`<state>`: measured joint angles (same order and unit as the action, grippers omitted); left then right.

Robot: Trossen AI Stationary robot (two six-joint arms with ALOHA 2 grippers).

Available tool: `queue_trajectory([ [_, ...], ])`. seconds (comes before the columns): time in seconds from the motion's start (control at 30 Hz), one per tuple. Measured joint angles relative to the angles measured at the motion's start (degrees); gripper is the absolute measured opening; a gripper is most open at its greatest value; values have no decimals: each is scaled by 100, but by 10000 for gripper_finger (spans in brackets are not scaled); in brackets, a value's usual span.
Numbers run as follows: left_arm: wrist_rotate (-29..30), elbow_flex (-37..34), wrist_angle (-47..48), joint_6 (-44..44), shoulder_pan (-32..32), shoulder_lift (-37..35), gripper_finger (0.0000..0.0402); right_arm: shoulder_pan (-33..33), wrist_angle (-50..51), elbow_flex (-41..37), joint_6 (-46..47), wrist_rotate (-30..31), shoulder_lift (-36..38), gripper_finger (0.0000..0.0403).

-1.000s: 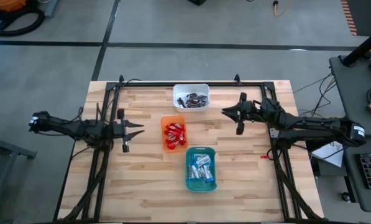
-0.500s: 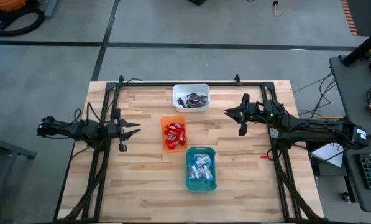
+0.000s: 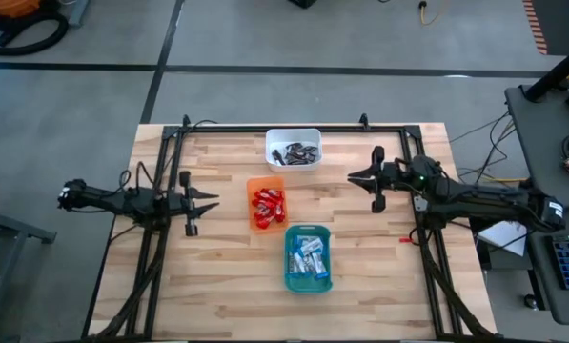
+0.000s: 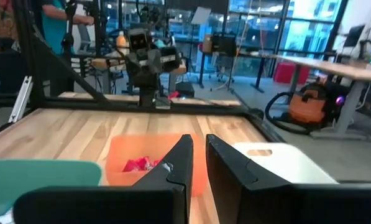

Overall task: Sort candy
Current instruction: Return to Home Position

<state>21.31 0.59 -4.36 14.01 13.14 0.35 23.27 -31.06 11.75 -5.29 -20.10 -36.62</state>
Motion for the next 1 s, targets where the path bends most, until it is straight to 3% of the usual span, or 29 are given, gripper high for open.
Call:
queue_trajectory([
  [0.2,-66,1,30,-170,-4,25,75,0,-77,-242,-29,11,464,31],
  [0.4,743,-1,-12,-1337,-4,171,75,0,-88,-518,-102,13,865,31],
  [1.0,770,64,26,-1392,-4,534,75,0,-51,-765,-11,217,945,34],
])
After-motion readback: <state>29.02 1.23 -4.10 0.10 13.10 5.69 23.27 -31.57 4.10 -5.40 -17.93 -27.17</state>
